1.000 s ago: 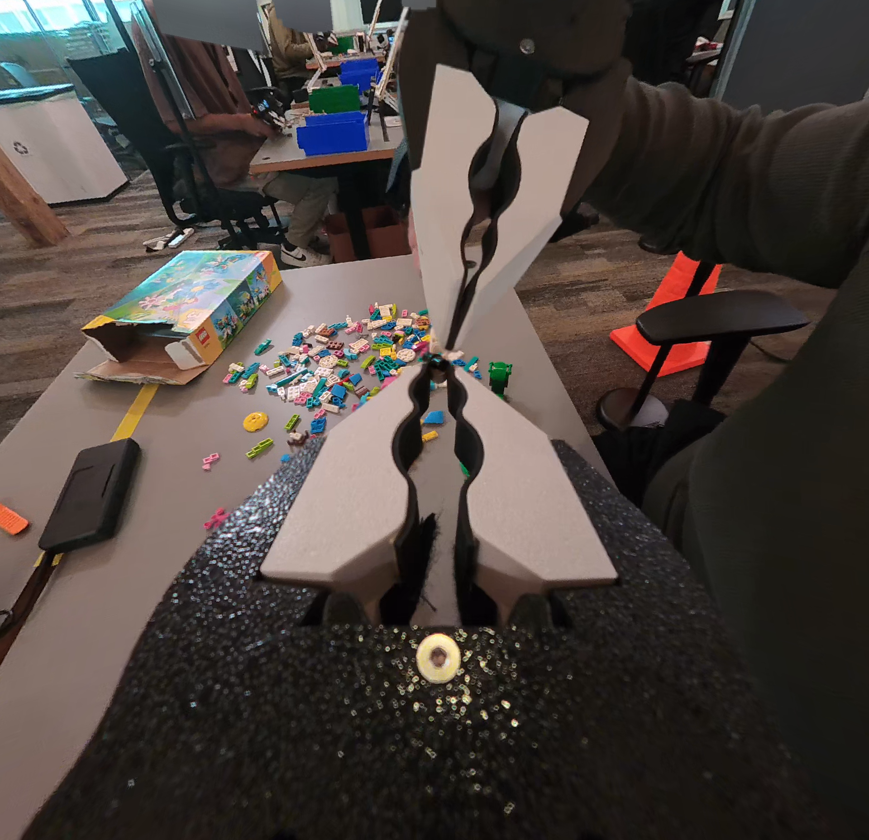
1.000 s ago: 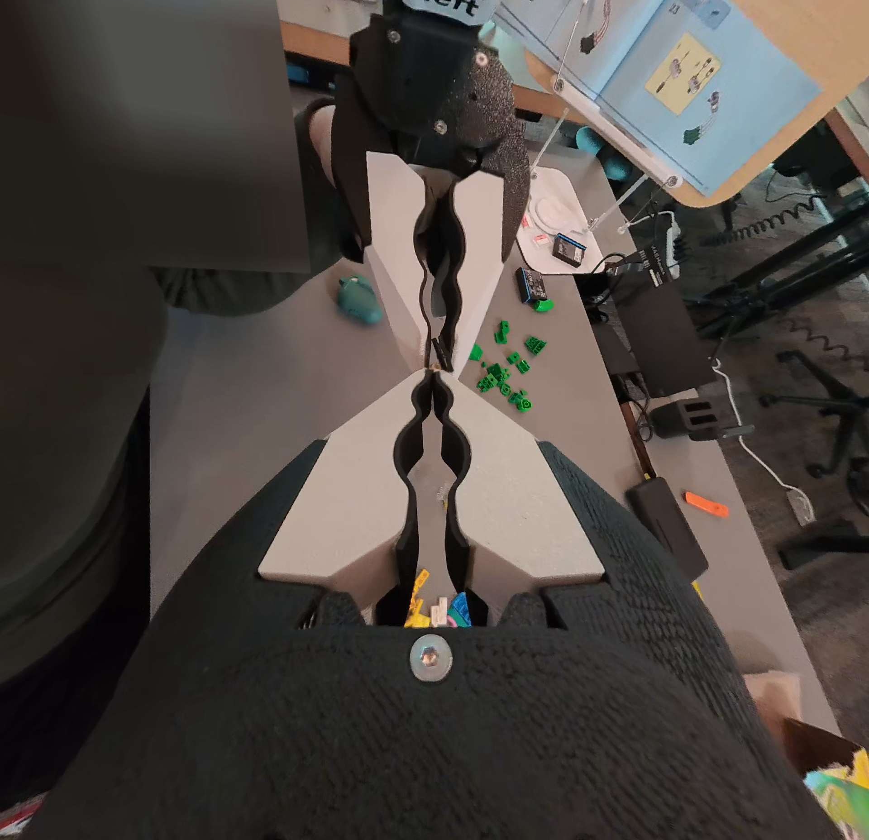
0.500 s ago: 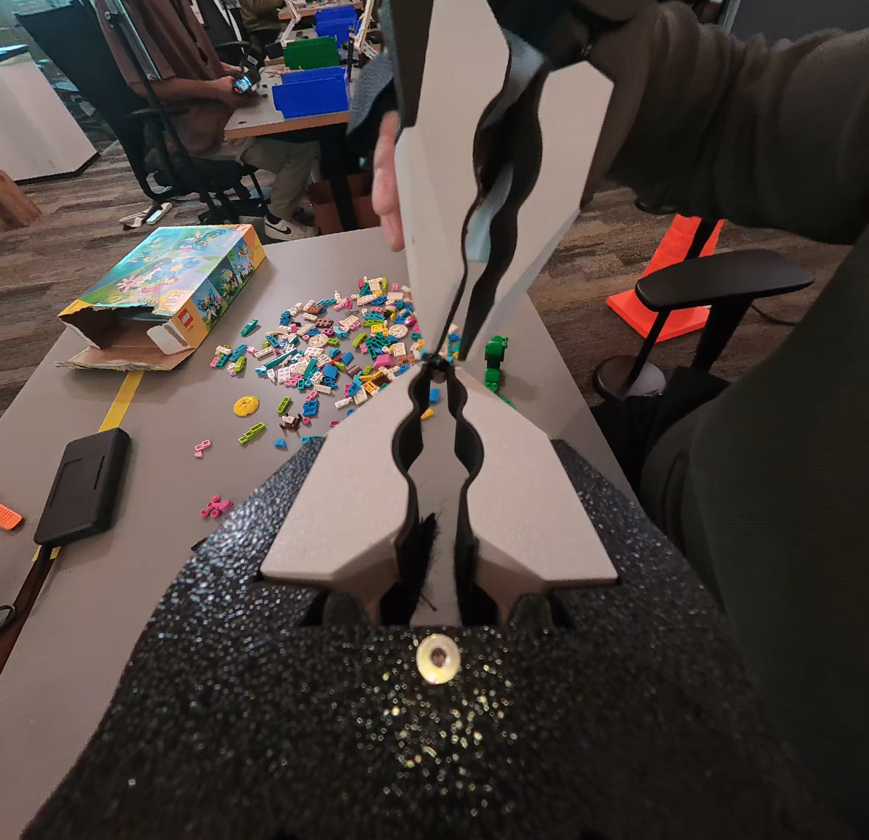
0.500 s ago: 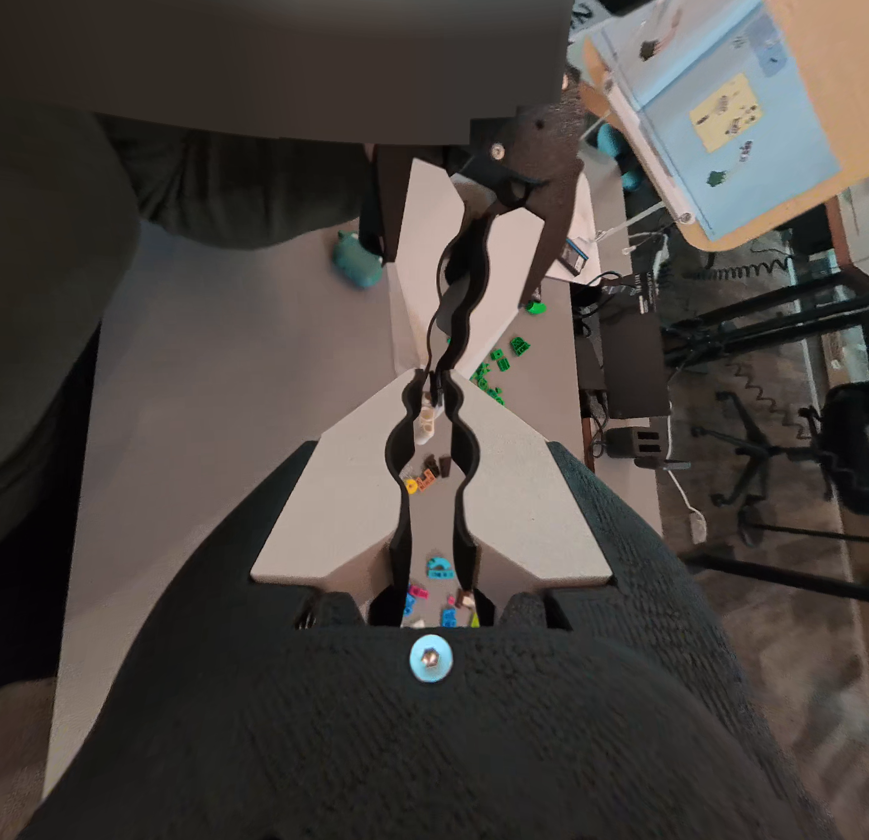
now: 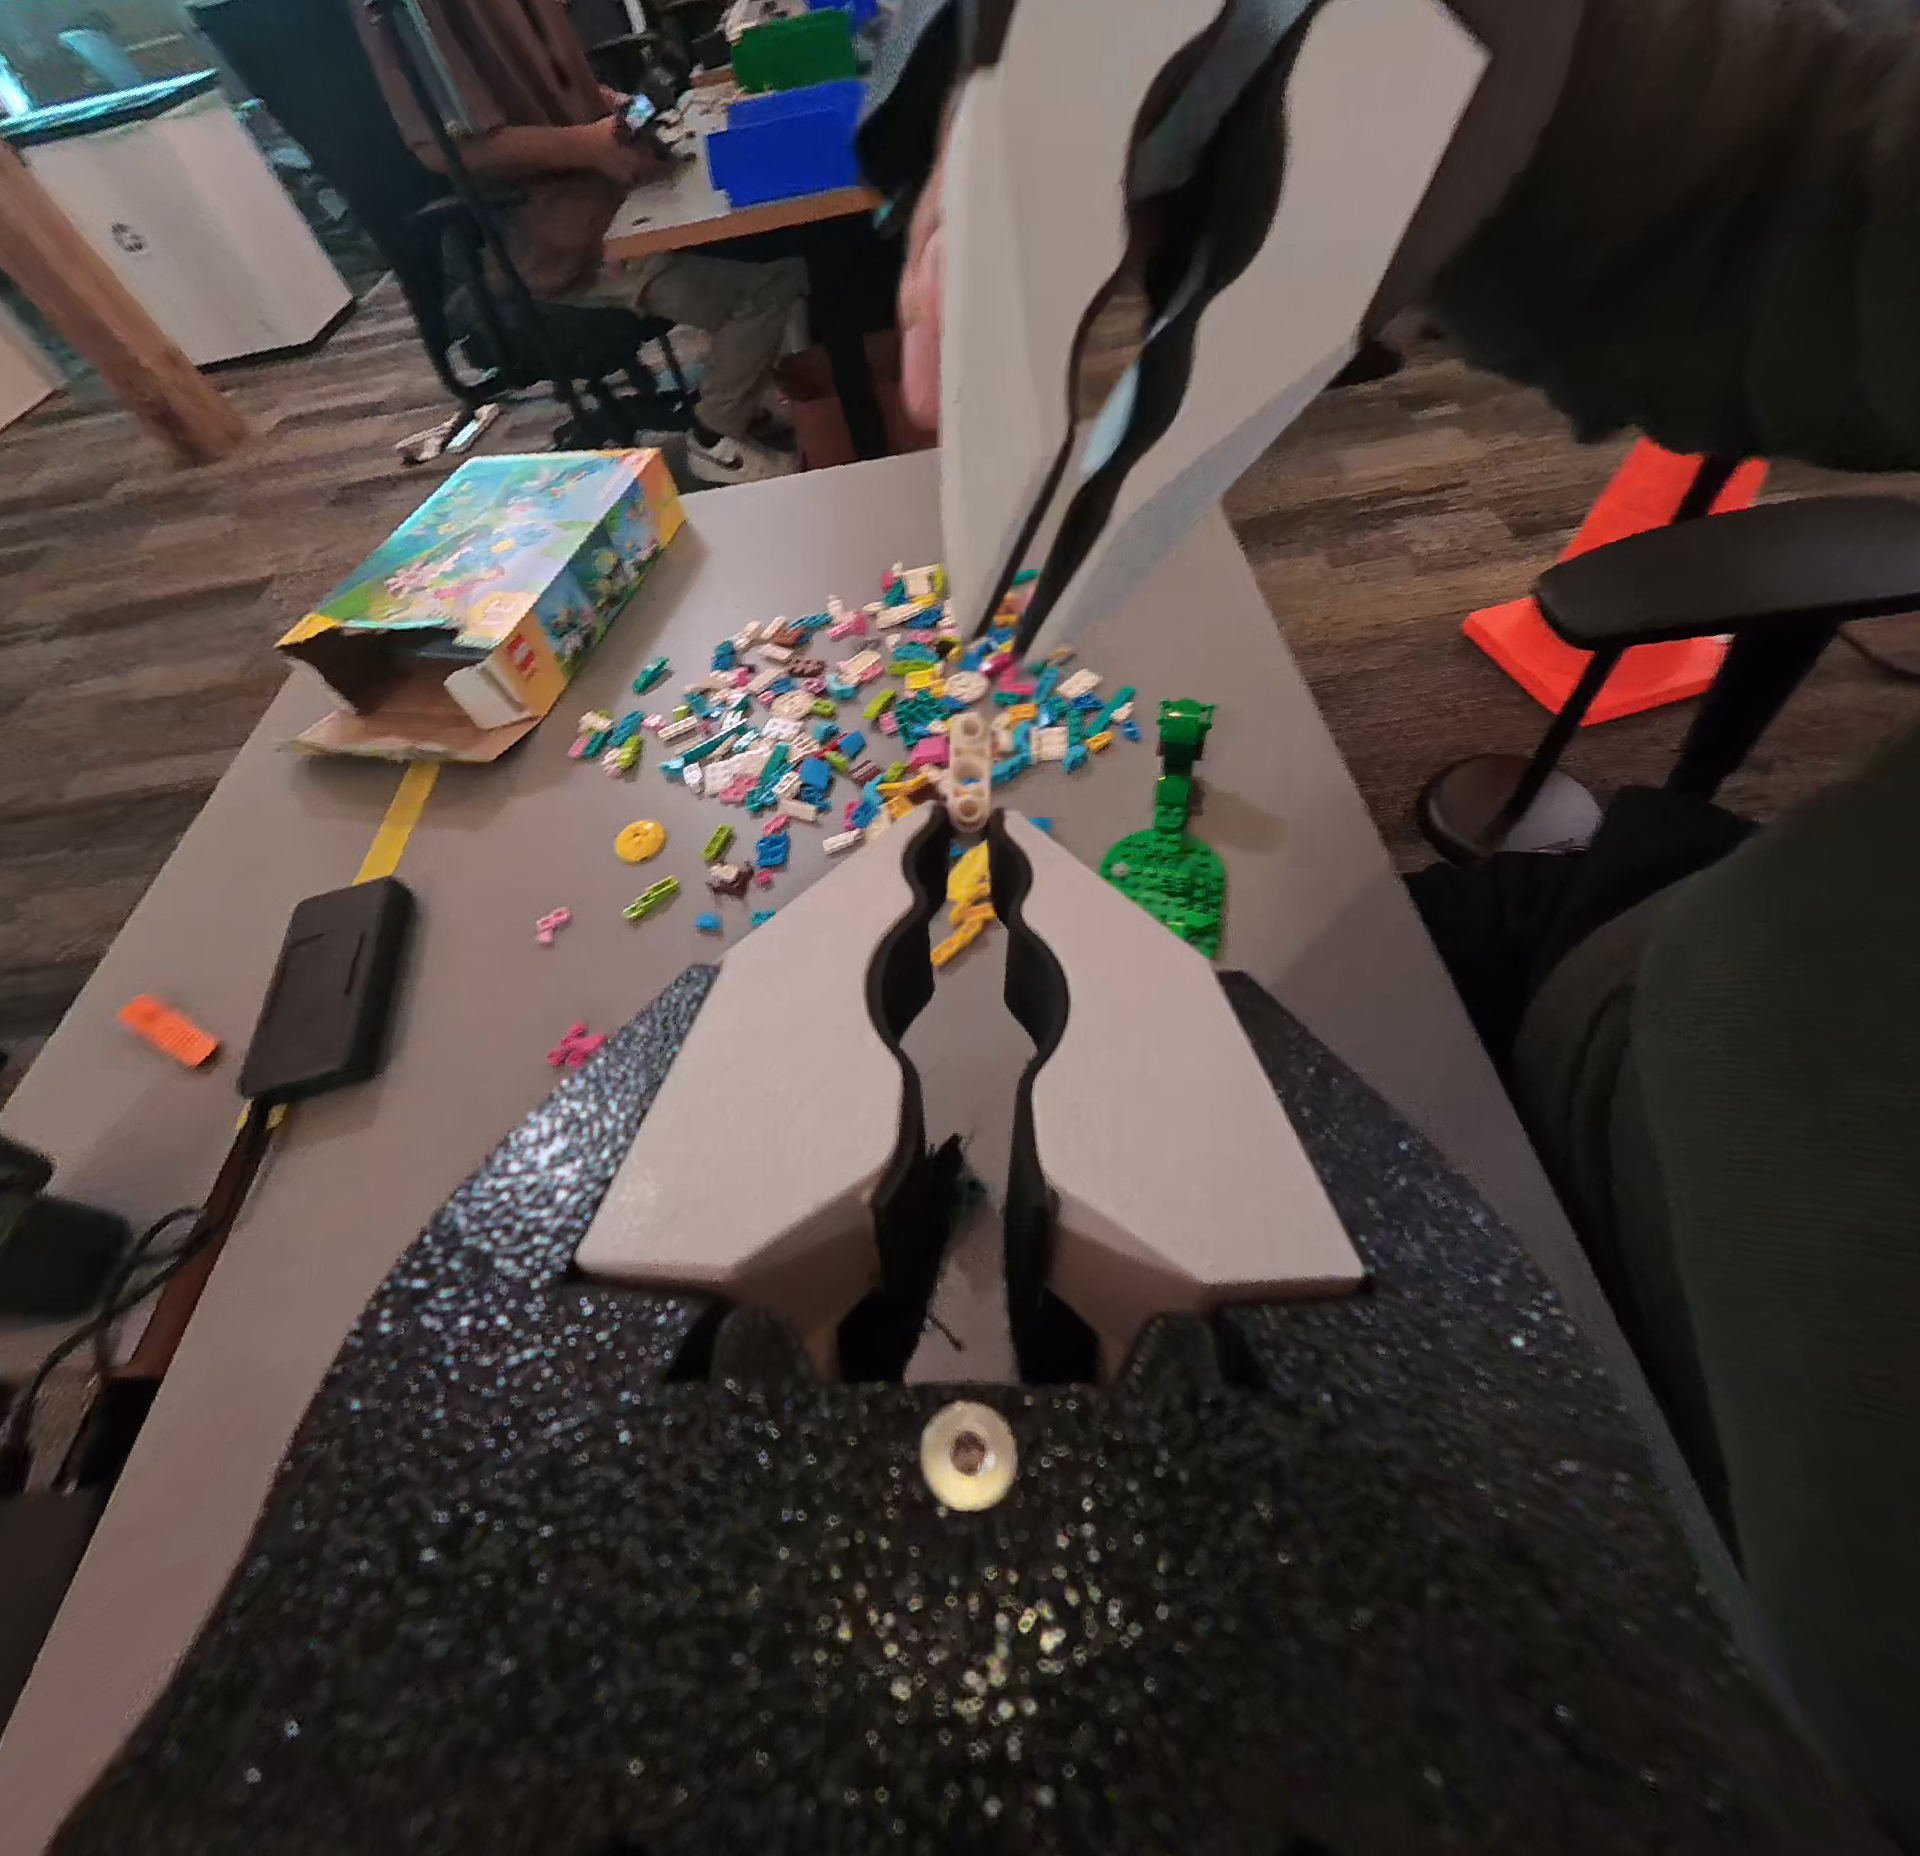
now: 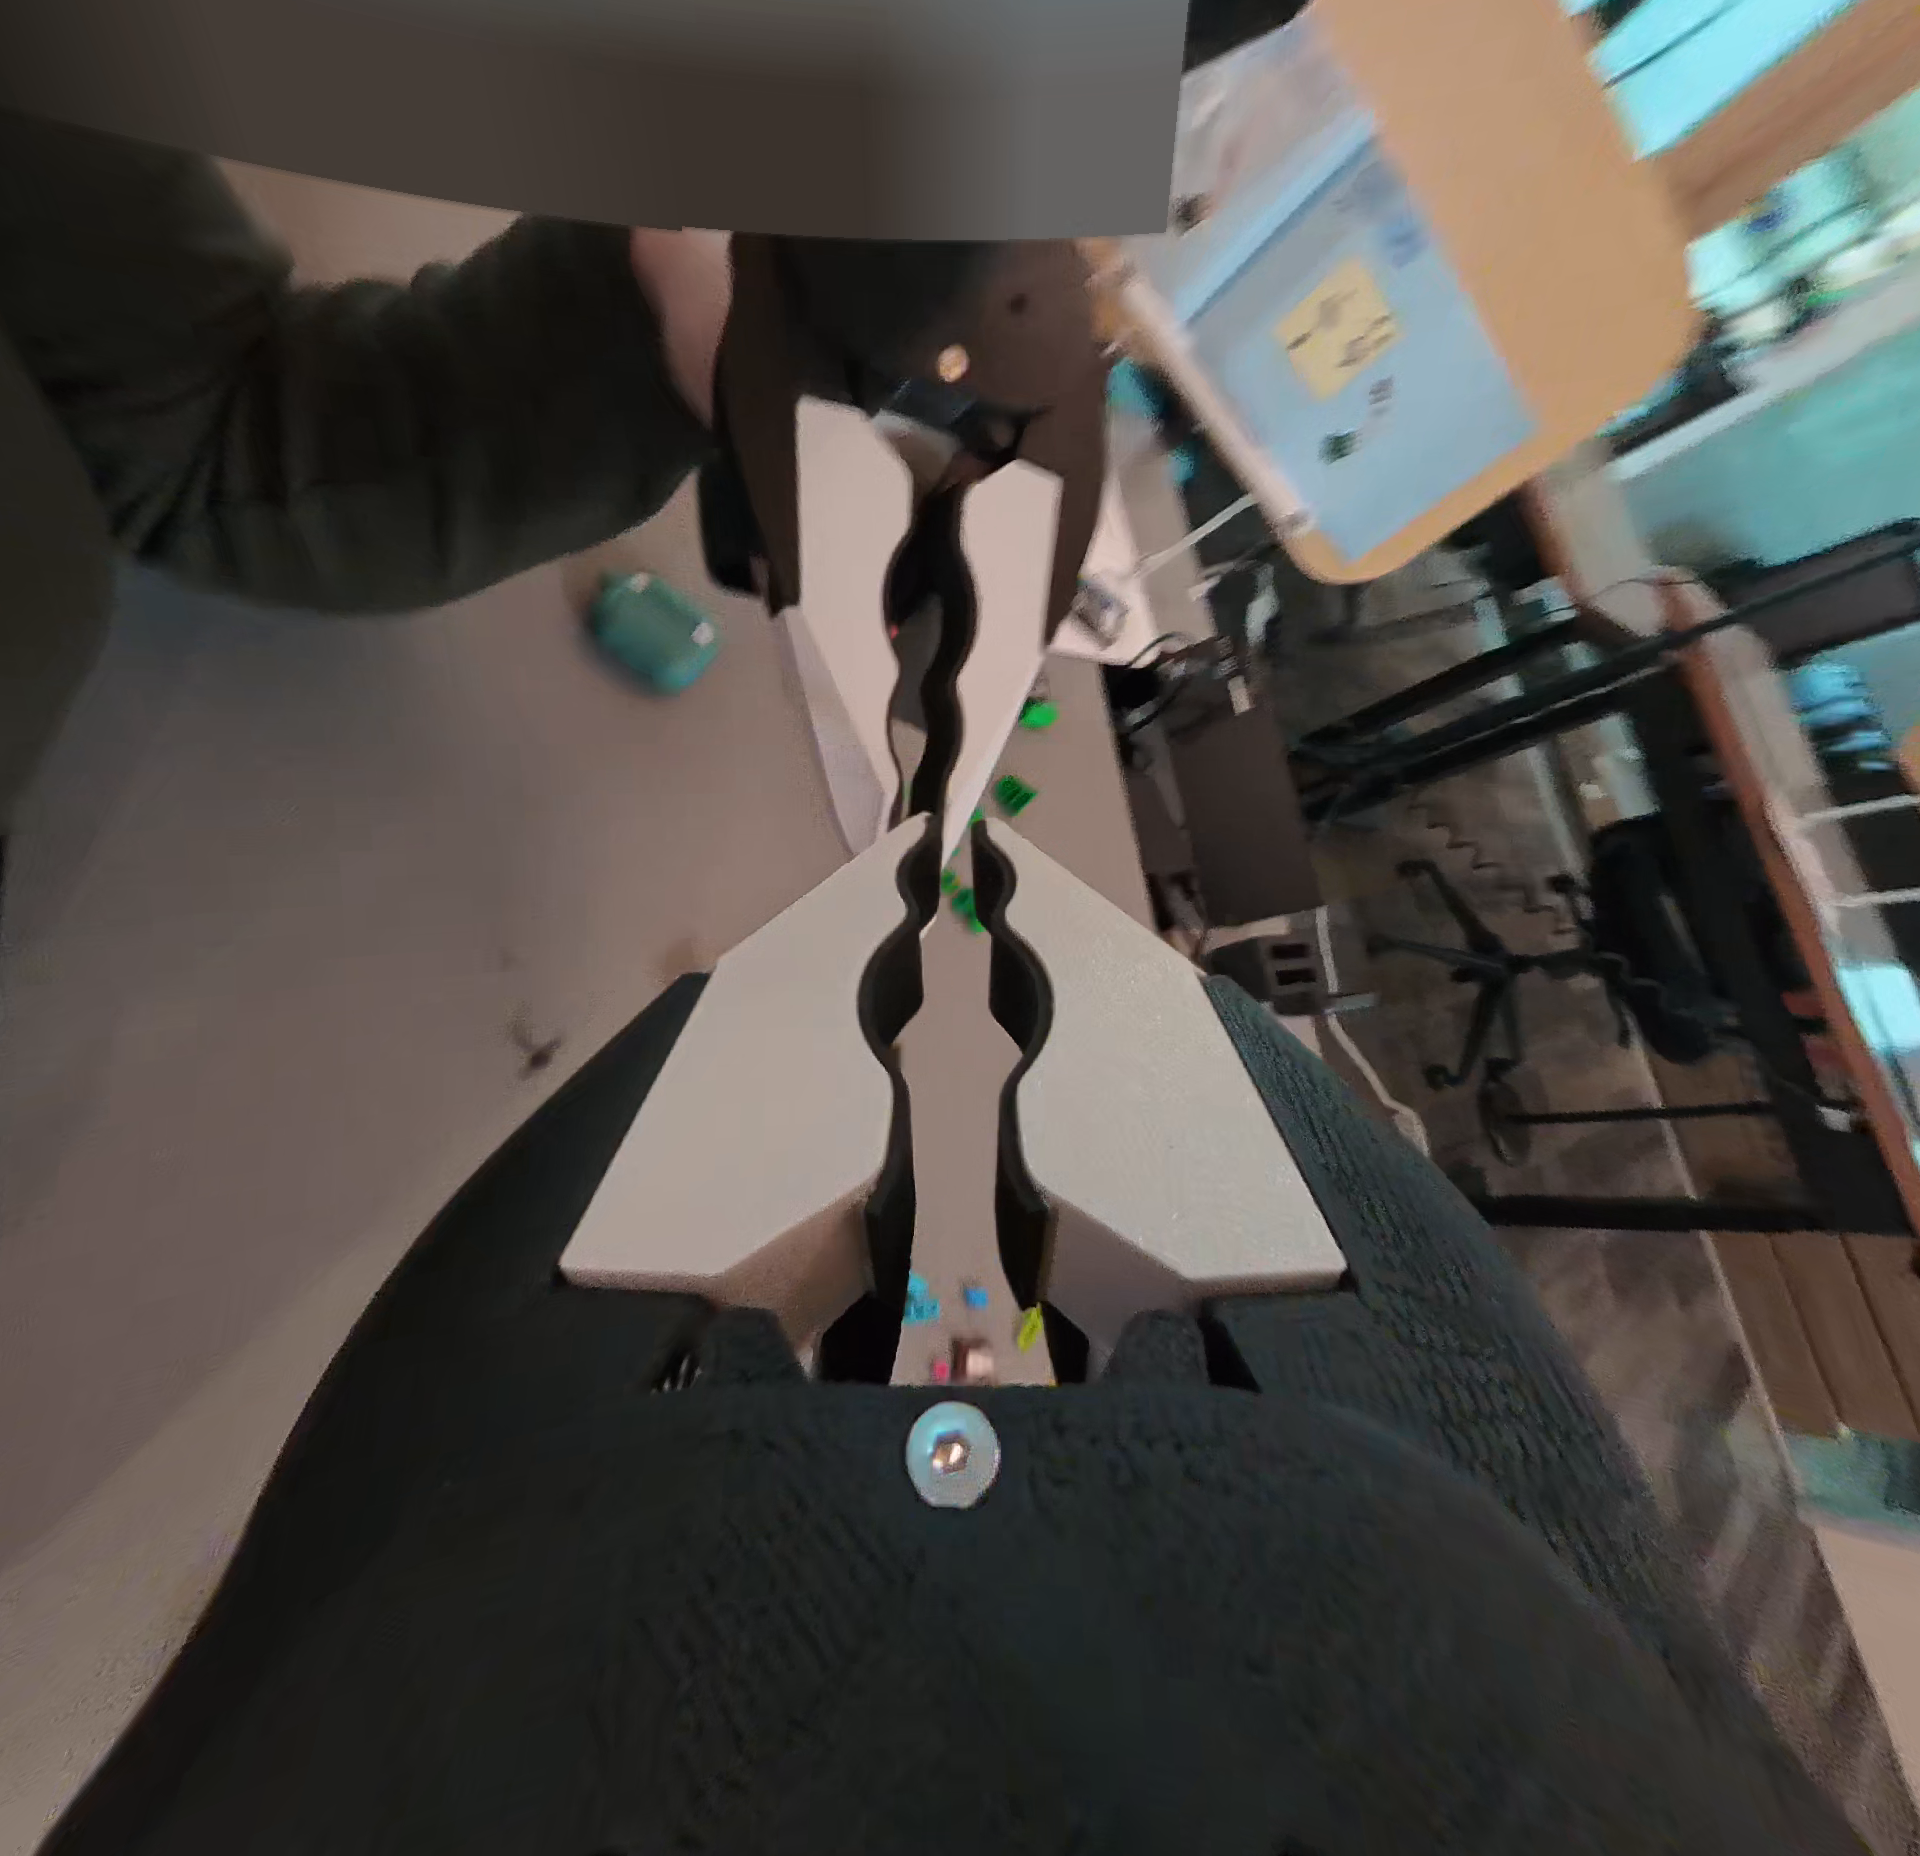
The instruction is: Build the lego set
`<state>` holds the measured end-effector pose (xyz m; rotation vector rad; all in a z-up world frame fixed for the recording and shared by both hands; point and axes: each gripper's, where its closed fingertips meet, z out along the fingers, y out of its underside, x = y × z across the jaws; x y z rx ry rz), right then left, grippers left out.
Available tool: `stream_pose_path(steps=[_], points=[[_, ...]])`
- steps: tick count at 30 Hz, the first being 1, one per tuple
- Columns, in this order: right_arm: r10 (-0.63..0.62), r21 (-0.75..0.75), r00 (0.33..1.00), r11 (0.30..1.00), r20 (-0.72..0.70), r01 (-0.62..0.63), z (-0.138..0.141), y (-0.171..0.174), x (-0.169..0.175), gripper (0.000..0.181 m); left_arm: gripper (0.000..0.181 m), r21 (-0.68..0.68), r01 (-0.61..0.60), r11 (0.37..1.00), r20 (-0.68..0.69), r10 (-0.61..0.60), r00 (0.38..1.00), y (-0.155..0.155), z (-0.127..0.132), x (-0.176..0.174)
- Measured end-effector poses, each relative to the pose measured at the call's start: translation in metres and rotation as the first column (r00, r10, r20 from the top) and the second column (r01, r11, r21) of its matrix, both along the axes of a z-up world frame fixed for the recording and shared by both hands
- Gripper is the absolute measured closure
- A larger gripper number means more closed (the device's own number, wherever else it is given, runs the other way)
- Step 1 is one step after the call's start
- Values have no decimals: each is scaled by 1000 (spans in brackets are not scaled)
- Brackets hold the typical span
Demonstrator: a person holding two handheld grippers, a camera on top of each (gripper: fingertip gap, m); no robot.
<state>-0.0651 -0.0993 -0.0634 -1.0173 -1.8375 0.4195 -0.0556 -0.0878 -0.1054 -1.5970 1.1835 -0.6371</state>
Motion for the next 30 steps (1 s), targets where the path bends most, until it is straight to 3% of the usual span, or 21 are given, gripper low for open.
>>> stream_pose_path(steps=[2, 4, 7, 9, 10, 14, 18, 23, 30], points=[[-64, -30, 977, 998, -203, 59, 10, 6, 4, 177, 177, 0, -55, 999, -2, 55, 999, 10, -1, -7], [-146, -92, 893, 989, -426, 118, 10, 13, 12, 176, 177, 15, -120, 993, 9, 120, 993, 21, 1, -14], [-318, -204, 653, 947, -687, 247, -19, 33, 37, 176, 177, 38, -183, 982, 27, 182, 983, 30, 5, -23], [-395, -261, 500, 912, -771, 317, -50, 43, 53, 176, 176, 51, -210, 976, 45, 208, 977, 33, 9, -27], [-415, -265, 456, 895, -788, 358, -65, 46, 59, 176, 176, 56, -220, 974, 48, 218, 975, 33, 10, -28], [-323, -100, 423, 877, -847, 469, -87, 43, 75, 177, 176, 91, -249, 964, 29, 247, 969, 30, 13, -29], [-378, -208, 276, 846, -884, 491, -94, 63, 100, 177, 176, 149, -260, 954, 14, 261, 965, 23, 19, -22], [-309, -184, 189, 854, -932, 486, -55, 48, 146, 175, 177, 186, -261, 947, -14, 268, 963, 19, 20, -16], [-256, -152, 116, 820, -960, 551, -11, -4, 244, 175, 176, 217, -243, 945, -18, 253, 967, 11, 24, -7]])
